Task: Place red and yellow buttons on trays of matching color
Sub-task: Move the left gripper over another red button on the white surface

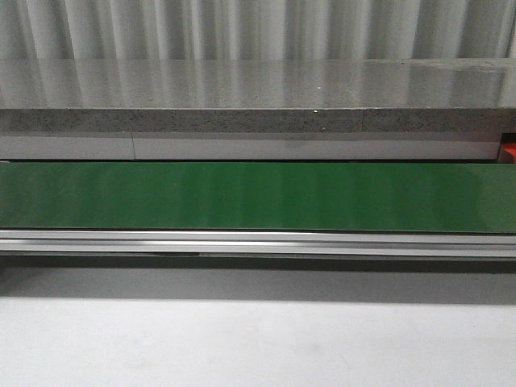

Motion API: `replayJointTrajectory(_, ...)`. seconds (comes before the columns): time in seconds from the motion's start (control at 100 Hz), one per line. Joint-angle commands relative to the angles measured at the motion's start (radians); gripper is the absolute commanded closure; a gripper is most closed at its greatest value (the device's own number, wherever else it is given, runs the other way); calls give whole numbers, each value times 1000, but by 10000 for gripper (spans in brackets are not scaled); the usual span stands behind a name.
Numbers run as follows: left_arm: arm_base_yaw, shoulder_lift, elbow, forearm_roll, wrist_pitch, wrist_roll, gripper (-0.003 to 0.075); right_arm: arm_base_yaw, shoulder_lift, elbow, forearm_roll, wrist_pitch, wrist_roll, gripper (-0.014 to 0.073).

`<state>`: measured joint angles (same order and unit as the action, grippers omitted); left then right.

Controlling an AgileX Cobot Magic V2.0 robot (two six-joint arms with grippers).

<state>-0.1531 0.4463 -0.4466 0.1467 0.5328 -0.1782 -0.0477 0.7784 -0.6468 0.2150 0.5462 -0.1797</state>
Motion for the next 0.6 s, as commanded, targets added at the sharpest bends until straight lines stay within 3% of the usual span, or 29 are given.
replayJointTrajectory(0.0,-7,2,-26,-1,-75,-12,48,2,-9,-23,3,-57,-11,661)
replayJointTrajectory(0.08,-7,7,-37,18,-63,-81,66,2,-9,-23,3,-57,-11,661)
replayJointTrajectory(0.25,-7,101,-129,223,76,-416,72,2,-9,-23,3,-57,-11,661)
replayJointTrajectory(0.41,-7,272,-220,363,190,-580,72,2,-9,-23,3,-57,-11,661)
replayJointTrajectory(0.59,4,471,-283,442,192,-709,72,2,-9,-23,3,-57,-11,661)
